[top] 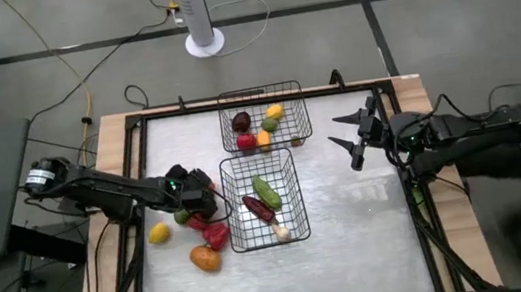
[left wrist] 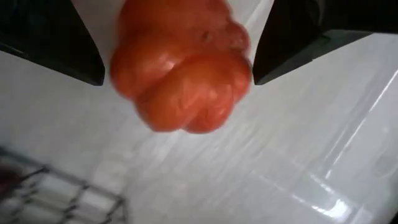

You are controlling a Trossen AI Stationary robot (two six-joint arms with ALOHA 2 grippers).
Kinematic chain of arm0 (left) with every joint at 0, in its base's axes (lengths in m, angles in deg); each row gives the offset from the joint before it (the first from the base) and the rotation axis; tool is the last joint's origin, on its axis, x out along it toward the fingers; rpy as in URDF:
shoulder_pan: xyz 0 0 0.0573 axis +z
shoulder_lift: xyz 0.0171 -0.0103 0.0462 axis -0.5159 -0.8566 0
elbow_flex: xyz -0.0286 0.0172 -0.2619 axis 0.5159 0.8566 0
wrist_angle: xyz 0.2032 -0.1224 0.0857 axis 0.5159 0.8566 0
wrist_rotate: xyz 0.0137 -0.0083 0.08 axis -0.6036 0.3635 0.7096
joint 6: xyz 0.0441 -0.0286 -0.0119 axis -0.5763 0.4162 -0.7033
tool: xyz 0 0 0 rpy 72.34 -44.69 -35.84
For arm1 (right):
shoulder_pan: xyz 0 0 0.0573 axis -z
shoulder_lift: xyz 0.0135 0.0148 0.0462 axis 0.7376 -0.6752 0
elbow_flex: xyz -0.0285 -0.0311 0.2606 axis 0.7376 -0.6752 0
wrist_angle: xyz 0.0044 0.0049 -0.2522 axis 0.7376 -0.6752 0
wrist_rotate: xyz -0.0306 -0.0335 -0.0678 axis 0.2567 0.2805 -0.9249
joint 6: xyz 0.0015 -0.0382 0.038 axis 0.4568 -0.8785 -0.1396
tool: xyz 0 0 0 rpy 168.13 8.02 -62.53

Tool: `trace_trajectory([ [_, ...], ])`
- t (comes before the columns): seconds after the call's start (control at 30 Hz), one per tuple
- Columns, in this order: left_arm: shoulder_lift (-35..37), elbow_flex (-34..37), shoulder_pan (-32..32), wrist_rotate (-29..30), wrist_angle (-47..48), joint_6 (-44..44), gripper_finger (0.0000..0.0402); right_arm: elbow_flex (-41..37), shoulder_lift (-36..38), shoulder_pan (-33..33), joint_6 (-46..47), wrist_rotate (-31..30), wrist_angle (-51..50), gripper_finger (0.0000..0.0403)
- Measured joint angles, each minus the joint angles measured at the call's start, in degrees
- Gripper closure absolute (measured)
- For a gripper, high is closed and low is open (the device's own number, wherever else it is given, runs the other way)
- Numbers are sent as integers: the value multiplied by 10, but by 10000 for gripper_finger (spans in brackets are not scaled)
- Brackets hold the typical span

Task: Sort produce into baskets
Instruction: Put the orange pumpkin into the bottom wire basket

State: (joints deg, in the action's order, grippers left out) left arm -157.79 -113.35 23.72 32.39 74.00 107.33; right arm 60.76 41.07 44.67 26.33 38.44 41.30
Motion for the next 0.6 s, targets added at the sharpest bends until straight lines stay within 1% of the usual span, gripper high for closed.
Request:
trace_trajectory([
  [0.13,0,37,13,-2,-24,-3,5,0,0,0,0,0,0,138],
  [0.23,0,51,14,-7,-41,-10,5,0,0,0,0,0,0,138],
  [0.5,0,57,14,-7,-52,-11,7,0,0,0,0,0,0,138],
  [0.6,0,52,14,-7,-51,-24,22,0,0,0,0,0,0,138],
])
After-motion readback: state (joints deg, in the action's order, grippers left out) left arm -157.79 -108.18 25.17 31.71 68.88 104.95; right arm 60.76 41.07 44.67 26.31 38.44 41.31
